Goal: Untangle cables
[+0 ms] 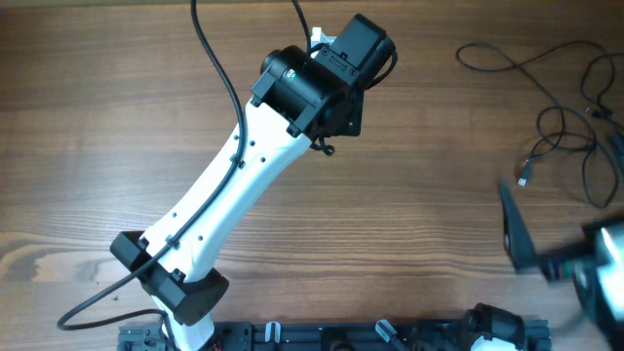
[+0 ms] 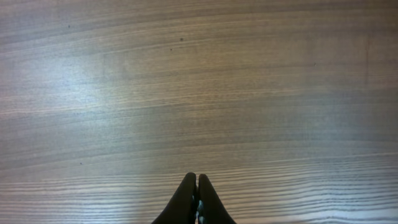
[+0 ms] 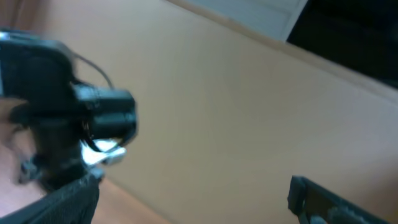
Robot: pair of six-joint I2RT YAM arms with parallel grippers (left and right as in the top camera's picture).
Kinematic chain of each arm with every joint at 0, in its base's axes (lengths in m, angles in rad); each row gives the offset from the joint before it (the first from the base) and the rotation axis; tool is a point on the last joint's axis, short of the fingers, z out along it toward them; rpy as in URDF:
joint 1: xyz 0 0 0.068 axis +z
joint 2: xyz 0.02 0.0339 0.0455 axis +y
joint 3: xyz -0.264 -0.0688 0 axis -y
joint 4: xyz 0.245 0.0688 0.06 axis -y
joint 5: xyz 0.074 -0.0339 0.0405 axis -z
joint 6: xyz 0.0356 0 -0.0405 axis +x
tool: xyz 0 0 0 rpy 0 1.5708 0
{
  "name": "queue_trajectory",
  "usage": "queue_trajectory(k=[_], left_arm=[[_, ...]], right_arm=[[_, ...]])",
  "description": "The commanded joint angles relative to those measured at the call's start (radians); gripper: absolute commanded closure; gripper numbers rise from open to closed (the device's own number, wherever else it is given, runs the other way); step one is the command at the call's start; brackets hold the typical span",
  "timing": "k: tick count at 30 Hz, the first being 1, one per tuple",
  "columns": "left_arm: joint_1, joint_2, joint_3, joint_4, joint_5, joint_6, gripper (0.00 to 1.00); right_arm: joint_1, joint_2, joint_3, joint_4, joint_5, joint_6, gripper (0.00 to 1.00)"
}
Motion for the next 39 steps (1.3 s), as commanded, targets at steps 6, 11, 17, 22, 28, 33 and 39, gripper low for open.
queue_trajectory(k=[6,11,17,22,28,33,39], left_arm=[[-0.005,-0.035,0.001,0.000,-0.016,0.011,0.96],[-0.005,-0.035,0.001,-0.004,0.022,0.011,0.96],[-0.005,-0.035,0.001,-0.011,0.021,0.011,0.96],[-0.005,-0.035,0.001,-0.031,0.021,0.012,0.96],[-0.005,-0.035,0.001,-0.034,0.021,0.013,0.96],[-0.005,-0.035,0.001,-0.037,0.021,0.012,0.87],[-0.005,-0.035,0.001,-0.040,0.021,0.012,0.74]], right_arm=[[0.172,-0.017,-0.305,0.167,0.177,0.130,0.00],[0.254,-0.066,-0.306,0.034,0.353,0.121,0.00],[0.265,-0.145,-0.432,0.050,0.373,0.174,0.00],[0.265,-0.213,-0.589,0.109,0.372,0.255,0.00],[0.266,-0.219,-0.764,0.202,0.377,0.296,0.00],[0.351,-0.230,-0.865,0.232,0.561,0.386,0.00],[0.411,-0.230,-0.900,0.249,0.613,0.385,0.00]])
